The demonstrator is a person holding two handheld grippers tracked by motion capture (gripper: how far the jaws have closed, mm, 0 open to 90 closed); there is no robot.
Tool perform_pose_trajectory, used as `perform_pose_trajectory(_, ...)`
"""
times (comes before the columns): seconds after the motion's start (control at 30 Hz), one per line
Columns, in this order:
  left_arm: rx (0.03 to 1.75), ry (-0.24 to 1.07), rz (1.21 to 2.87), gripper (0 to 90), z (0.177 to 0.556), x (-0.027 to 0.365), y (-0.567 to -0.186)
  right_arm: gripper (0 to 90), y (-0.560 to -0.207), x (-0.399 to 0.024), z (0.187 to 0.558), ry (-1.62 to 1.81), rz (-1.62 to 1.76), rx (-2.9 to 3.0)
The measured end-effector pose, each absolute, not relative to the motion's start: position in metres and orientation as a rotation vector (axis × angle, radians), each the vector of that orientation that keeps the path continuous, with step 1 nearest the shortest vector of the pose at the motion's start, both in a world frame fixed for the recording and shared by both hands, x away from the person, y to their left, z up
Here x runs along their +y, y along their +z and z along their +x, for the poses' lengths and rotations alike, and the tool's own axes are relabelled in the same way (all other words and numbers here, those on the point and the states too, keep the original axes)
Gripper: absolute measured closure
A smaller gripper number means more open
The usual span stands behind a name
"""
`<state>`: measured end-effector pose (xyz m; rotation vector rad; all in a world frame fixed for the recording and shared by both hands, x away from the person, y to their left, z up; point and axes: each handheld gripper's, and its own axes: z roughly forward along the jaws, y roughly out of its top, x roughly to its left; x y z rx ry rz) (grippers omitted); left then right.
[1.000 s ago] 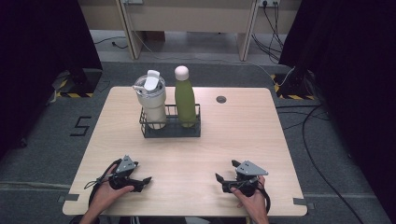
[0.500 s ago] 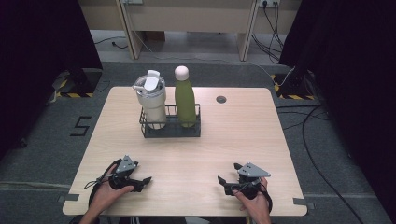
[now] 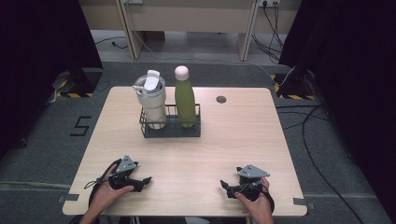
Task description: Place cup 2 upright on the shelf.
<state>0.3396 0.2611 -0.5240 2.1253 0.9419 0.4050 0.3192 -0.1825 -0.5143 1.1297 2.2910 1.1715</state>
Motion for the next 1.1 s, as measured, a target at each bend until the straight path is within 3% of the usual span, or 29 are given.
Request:
perform_pose_trajectory(0.5, 0.942, 0.405, 2.126, 14.1, 0.3396, 0.2611, -0.5240, 14.3, -0.5173, -0.1814, 0.3188, 1.008, 1.119, 2.368)
perform_pose_trajectory(0.77, 0.941, 0.406, 2.127, 14.1, 0.3395, 0.2611, -0.5240, 4.2, -0.5184, -0.1793, 0.3201, 0.984, 1.112, 2.396)
perform_pose_trajectory(1.1, 0.941, 0.405, 2.126, 14.1, 0.3395, 0.2611, -0.5240, 0.5, -0.5190, -0.1786, 0.3210, 0.968, 1.129, 2.394)
